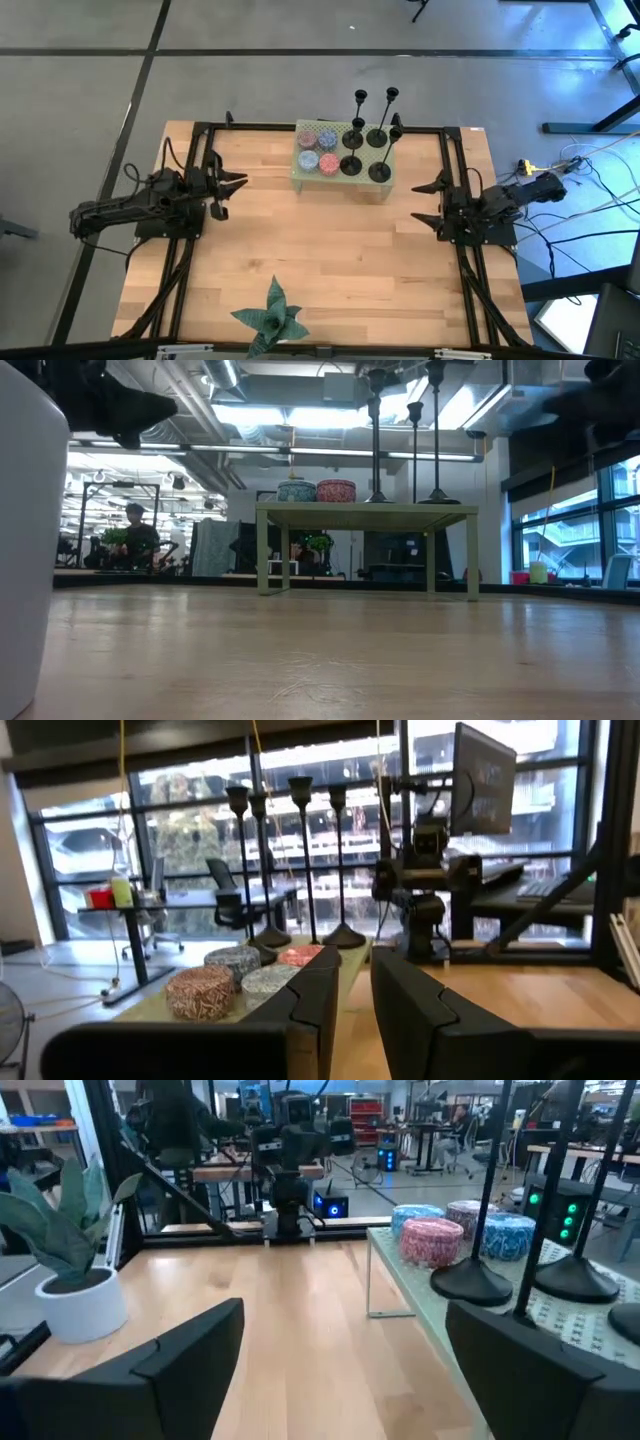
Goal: Pick & Place candle stick holders
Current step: Return to Home Position
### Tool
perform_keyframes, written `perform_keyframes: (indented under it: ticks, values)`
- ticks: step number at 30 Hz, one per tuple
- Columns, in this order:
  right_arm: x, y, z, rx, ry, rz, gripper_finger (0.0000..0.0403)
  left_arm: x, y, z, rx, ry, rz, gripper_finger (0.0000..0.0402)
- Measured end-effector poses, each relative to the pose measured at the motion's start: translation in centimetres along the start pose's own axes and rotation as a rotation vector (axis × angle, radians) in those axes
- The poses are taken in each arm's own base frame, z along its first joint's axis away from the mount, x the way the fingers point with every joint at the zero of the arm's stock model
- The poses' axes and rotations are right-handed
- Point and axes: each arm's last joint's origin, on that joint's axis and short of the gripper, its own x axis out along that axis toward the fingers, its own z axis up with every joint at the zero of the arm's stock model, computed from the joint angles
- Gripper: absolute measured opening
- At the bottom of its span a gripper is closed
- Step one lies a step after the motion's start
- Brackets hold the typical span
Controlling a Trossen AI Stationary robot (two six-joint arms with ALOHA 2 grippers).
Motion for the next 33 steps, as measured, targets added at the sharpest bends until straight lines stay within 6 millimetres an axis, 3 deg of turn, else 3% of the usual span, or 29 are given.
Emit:
perform_keyframes:
  ticks: [3, 9, 16, 24, 29, 33]
  values:
    - [0.5, 0.2, -1.1, 0.016, 0.002, 0.013, 0.0351, 0.1, 0.0, -0.6, 0.012, -0.041, 0.006, 0.0058]
    - [1.0, 1.1, -1.9, -0.033, -0.089, 0.226, 0.0351, 0.1, -0.1, -0.6, 0.016, -0.056, -0.098, 0.0059]
    - [1.7, 0.9, -3.6, -0.013, -0.088, 0.207, 0.0351, 0.1, -0.1, -1.0, 0.01, -0.018, -0.128, 0.0059]
    - [1.8, 0.9, -3.4, -0.031, -0.11, 0.29, 0.0351, 0.1, -0.1, -2.8, -0.016, 0.015, -0.127, 0.0059]
    - [1.8, 0.9, -3.5, -0.08, -0.108, 0.289, 0.0351, 0.1, -0.2, -2.8, -0.027, 0.019, -0.145, 0.0059]
    - [1.8, 0.9, -3.5, -0.022, -0.1, 0.292, 0.0351, 0.1, -0.2, -2.9, -0.04, 0.027, -0.158, 0.0059]
